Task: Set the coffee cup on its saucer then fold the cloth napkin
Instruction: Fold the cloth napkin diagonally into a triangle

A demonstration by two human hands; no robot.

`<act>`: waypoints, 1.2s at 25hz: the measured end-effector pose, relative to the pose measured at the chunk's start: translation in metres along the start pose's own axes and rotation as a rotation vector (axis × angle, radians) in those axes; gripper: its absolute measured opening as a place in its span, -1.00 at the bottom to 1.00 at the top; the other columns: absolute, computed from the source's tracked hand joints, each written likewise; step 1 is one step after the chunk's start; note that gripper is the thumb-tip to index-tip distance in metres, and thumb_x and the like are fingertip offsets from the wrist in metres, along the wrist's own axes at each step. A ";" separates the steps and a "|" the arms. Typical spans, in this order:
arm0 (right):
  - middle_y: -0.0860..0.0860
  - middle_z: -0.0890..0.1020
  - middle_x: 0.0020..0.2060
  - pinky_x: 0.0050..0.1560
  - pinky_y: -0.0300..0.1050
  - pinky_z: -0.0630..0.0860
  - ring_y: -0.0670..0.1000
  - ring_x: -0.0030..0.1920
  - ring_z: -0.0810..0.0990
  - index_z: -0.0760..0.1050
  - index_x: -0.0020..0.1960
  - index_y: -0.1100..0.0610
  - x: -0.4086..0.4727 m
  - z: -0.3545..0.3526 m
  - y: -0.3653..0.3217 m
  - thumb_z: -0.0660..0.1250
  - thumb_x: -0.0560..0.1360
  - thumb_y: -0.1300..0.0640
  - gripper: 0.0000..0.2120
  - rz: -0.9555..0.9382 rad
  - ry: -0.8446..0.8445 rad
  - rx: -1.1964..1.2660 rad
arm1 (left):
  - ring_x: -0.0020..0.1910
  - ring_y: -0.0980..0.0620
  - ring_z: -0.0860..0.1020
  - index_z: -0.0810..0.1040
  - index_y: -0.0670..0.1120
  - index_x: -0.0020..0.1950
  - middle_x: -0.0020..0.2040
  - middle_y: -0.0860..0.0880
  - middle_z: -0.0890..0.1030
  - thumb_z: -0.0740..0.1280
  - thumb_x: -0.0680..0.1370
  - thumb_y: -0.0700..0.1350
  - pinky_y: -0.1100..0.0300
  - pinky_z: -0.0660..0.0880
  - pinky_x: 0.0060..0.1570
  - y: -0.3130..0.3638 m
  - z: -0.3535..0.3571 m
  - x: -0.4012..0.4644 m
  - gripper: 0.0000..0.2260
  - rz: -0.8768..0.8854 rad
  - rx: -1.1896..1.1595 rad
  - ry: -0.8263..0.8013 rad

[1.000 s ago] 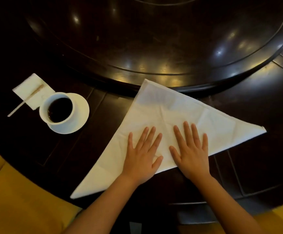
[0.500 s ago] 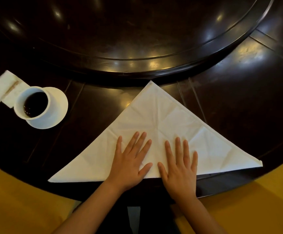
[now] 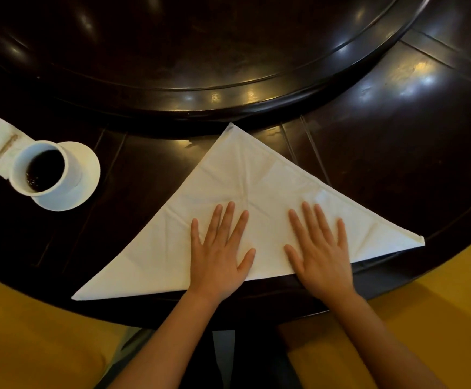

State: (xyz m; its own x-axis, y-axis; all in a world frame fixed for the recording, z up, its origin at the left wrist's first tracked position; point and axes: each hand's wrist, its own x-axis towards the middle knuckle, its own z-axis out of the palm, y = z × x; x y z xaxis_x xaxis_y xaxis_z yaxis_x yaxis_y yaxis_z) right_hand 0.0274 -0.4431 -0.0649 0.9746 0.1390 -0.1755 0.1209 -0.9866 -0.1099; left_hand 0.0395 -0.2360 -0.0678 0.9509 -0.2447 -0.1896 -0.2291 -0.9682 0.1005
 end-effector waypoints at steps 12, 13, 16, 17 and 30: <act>0.05 -0.04 0.48 0.41 0.22 -0.24 0.04 0.49 -0.12 0.00 0.50 0.08 0.008 -0.032 0.044 -0.12 0.55 -0.15 -0.41 0.262 0.141 0.010 | 0.50 -0.12 0.06 0.06 0.00 0.52 0.53 -0.11 0.11 -0.26 0.55 0.26 -0.29 0.00 0.37 0.004 -0.002 0.001 -0.38 -0.030 -0.014 0.007; 0.06 -0.01 0.49 0.41 0.21 -0.24 0.06 0.49 -0.09 0.01 0.50 0.07 0.013 -0.028 0.014 -0.07 0.55 -0.10 -0.44 0.137 0.145 0.028 | 0.50 -0.11 0.06 0.04 0.00 0.52 0.53 -0.12 0.12 -0.25 0.56 0.21 -0.29 0.01 0.37 0.008 -0.002 0.002 -0.42 -0.062 -0.023 0.018; 0.07 0.00 0.50 0.43 0.20 -0.22 0.07 0.50 -0.09 -0.01 0.51 0.05 0.027 -0.009 -0.054 -0.06 0.58 -0.02 -0.48 0.013 0.111 0.098 | 0.51 -0.09 -0.03 -0.08 -0.01 0.54 0.55 -0.12 0.04 -0.15 0.56 0.14 -0.27 -0.04 0.38 0.016 0.002 0.003 -0.44 -0.104 -0.033 0.041; 0.07 0.01 0.51 0.43 0.20 -0.18 0.07 0.50 -0.09 -0.02 0.51 0.05 0.030 -0.003 -0.064 -0.07 0.58 -0.01 -0.48 0.022 0.091 0.101 | 0.52 -0.09 -0.07 -0.11 -0.01 0.54 0.55 -0.12 0.00 -0.14 0.56 0.14 -0.26 -0.05 0.39 0.015 0.004 0.001 -0.43 -0.074 -0.008 0.039; 0.03 -0.05 0.52 0.44 0.14 -0.21 0.03 0.50 -0.16 -0.11 0.52 0.00 0.030 0.004 -0.068 -0.15 0.55 -0.14 -0.43 0.017 0.020 0.072 | 0.50 -0.05 0.02 0.01 -0.04 0.53 0.53 -0.10 0.08 -0.09 0.59 0.11 0.03 -0.07 0.41 -0.143 -0.001 -0.075 -0.48 -0.167 -0.048 0.043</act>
State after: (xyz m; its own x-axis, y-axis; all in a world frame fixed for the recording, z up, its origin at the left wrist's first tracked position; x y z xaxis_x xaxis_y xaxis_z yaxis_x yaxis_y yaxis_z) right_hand 0.0480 -0.3715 -0.0665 0.9800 0.1202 -0.1585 0.0915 -0.9799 -0.1772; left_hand 0.0016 -0.0789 -0.0671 0.9831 -0.0776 -0.1660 -0.0584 -0.9914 0.1175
